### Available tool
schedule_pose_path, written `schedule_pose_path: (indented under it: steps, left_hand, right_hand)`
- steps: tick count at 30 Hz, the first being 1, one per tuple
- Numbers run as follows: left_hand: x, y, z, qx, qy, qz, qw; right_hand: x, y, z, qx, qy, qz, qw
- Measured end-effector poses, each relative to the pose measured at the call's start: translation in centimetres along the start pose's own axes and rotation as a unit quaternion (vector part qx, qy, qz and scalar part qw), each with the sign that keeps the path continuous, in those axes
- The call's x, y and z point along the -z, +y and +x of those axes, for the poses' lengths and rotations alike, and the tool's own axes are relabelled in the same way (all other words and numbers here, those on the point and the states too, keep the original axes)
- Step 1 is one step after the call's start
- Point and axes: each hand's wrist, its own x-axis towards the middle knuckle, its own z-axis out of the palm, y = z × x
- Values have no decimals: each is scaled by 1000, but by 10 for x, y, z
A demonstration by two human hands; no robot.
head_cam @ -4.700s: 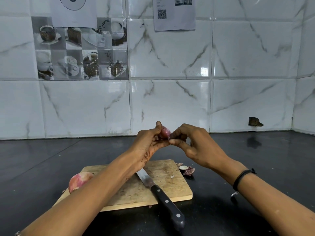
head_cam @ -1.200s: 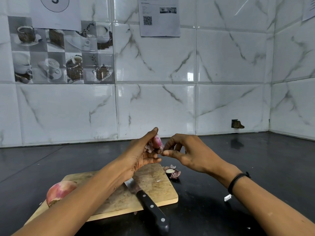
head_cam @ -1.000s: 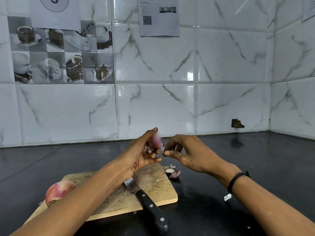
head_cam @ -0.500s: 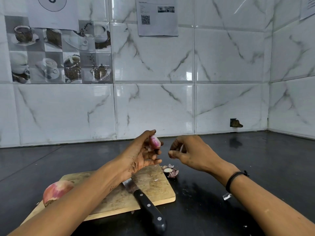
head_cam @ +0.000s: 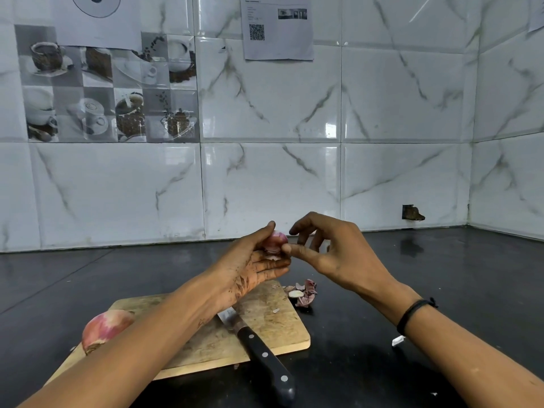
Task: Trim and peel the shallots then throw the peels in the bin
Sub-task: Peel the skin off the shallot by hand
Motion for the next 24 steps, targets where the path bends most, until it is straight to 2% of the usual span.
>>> schedule_pose_path:
  steps: [6, 14, 24]
  left_hand:
    - [-7, 0, -5, 1, -21, -16, 1000]
    - [-9, 0, -5, 1, -11, -39, 999]
    - [-7, -1, -8, -8, -24, -11, 1000]
  right_hand:
    - [-2, 1, -1, 31, 34, 9, 999]
    - [-2, 2, 0, 45, 62, 24, 997]
    - [0, 0, -1, 27, 34, 12, 999]
